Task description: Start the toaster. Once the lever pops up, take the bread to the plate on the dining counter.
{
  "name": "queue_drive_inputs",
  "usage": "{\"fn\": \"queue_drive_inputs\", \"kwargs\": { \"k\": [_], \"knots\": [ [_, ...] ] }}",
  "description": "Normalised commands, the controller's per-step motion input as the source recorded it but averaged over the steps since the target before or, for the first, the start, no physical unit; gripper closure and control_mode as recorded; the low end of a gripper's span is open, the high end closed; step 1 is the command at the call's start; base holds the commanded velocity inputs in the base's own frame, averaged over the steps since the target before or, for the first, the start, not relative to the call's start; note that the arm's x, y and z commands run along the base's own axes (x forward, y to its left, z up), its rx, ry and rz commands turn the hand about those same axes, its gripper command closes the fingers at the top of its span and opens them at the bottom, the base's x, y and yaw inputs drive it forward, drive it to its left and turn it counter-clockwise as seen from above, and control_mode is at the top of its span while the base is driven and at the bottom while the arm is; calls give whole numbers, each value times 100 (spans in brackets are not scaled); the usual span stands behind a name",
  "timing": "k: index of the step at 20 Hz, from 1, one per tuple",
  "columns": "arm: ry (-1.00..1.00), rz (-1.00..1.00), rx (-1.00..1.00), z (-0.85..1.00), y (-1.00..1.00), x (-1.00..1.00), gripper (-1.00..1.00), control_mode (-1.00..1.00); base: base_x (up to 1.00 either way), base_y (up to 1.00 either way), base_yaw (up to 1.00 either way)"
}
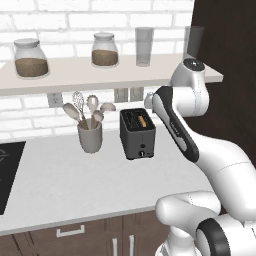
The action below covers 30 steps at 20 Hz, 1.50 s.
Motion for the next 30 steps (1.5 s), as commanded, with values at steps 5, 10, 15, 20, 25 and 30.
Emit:
{"fn": "queue_drive_inputs", "kwargs": {
  "k": [5, 10, 15, 20, 25, 30],
  "knots": [
    [0, 0, 0, 0, 0, 0, -100, -100, 0, 0, 0],
    [0, 0, 0, 0, 0, 0, -100, -100, 0, 0, 0],
    [0, 0, 0, 0, 0, 0, -100, -100, 0, 0, 0],
    [0, 0, 0, 0, 0, 0, -100, -100, 0, 0, 0],
    [0, 0, 0, 0, 0, 0, -100, -100, 0, 0, 0],
    [0, 0, 0, 0, 0, 0, -100, -100, 0, 0, 0]
  ]
}}
